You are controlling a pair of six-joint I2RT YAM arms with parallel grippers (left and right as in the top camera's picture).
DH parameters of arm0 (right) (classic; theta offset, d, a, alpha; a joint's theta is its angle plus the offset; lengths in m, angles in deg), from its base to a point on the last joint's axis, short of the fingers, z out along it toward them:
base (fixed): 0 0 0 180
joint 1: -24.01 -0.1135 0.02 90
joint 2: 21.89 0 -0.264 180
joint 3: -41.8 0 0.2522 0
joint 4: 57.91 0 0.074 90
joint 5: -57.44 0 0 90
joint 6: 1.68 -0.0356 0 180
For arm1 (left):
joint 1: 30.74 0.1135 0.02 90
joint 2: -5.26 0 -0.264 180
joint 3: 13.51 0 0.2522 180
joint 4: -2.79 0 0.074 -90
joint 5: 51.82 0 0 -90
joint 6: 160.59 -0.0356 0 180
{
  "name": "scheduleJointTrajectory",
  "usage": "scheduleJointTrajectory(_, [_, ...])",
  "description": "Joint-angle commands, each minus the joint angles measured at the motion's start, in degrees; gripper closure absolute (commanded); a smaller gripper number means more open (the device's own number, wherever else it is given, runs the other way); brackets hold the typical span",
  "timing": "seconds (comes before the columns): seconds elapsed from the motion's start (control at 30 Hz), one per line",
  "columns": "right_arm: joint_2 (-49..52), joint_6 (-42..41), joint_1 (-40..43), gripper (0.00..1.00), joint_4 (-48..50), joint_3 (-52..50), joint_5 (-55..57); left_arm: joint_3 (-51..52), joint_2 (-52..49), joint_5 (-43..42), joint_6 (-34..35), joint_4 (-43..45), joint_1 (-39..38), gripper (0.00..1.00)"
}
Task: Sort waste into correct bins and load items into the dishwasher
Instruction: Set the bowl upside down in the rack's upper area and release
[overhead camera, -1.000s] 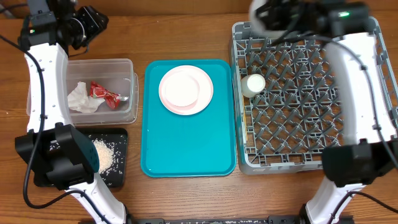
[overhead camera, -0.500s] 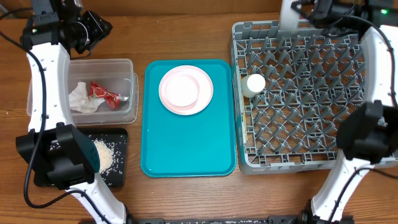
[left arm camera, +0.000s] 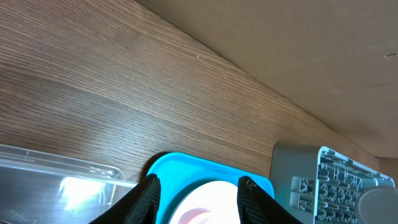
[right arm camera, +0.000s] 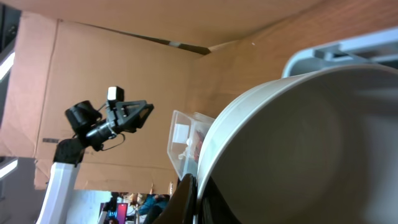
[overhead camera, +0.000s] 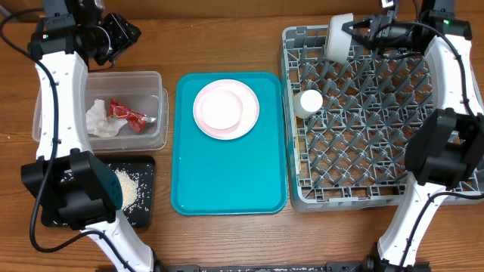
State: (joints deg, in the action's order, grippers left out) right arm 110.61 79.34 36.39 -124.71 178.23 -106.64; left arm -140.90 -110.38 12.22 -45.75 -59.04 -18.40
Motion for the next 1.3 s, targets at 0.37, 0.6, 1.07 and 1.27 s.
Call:
scheduleJointTrajectory(0.37, [-0.59,0.39,1.51,0.96,0.31,-6.99,4.63,-1.4,-0.48,-0.9,-1.31,-0.11,-0.42,0.56])
scheduleJointTrajectory(0.6, [-0.59,0.35,3.63,0.93,0.0,-6.99,4.59,-1.4,-0.48,-0.92,-1.29,-0.22,-0.44,0.56])
scheduleJointTrajectory(1.07, [-0.59,0.39,9.53,0.6,-0.28,-6.99,4.66,-1.4,-0.48,-0.9,-1.29,-1.11,-0.5,0.55])
scheduleJointTrajectory(1.27, [-0.61,0.31,12.44,0.6,-0.48,-6.69,11.21,-1.4,-0.48,-0.94,-1.29,-1.84,-0.79,0.55])
